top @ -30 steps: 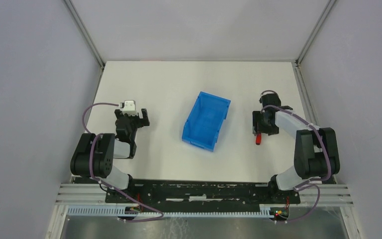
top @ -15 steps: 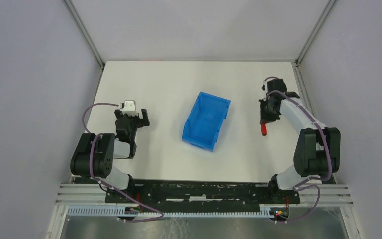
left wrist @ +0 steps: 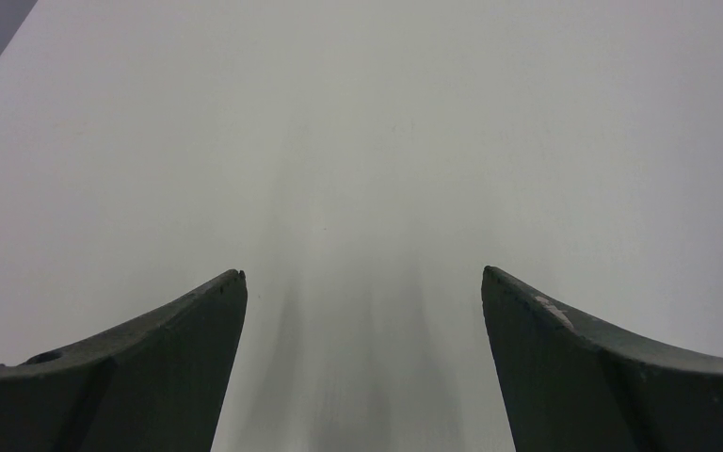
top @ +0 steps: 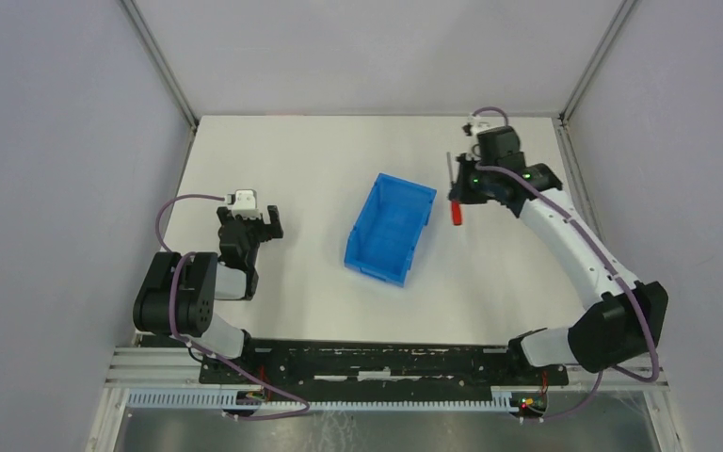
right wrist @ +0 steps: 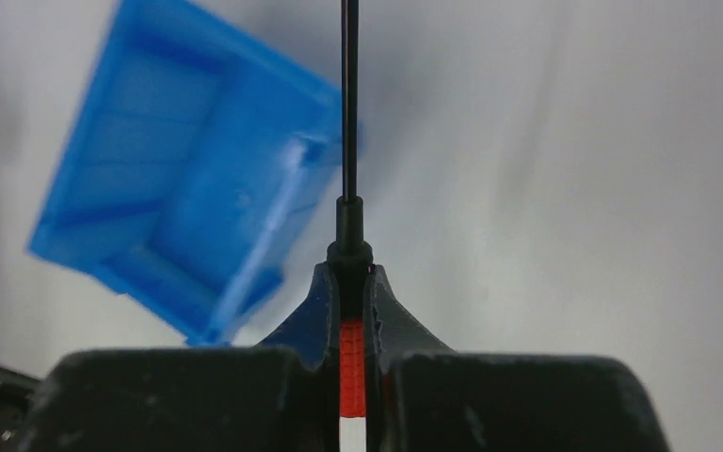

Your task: Put the screwdriver in the bin

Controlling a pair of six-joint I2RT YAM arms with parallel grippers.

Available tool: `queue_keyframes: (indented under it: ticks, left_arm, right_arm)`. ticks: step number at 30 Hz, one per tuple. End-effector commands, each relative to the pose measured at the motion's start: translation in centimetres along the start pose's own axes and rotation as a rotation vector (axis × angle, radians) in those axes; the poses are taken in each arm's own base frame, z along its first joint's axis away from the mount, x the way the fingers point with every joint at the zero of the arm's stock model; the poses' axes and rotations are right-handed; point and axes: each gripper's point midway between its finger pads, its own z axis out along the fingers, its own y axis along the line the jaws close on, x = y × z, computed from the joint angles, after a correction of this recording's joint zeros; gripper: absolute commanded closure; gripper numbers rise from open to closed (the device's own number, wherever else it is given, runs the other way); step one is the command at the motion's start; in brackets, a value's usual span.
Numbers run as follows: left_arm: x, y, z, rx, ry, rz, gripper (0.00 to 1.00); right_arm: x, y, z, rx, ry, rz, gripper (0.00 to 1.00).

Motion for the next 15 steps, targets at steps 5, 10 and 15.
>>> queue_keyframes:
  ticks: [5,10,15]
  left_arm:
    - [-1.5,-0.1,0.2,-0.004,-0.054,-0.035,0.0]
    - [-1.5,-0.1,0.2,-0.003,-0.054,-0.034,0.0]
    - [-1.5,-0.1,0.2,-0.003,-0.054,-0.034,0.0]
  right_arm:
    - [0.0,16.8,2.7,-0.343,-0.086,-0.014,1.0]
    - [3.5,18.1,6.7,-0.335,0.0,-0.013,1.0]
    - [6.9,17.1,10.1,-0.282,0.072,0.003,0.97]
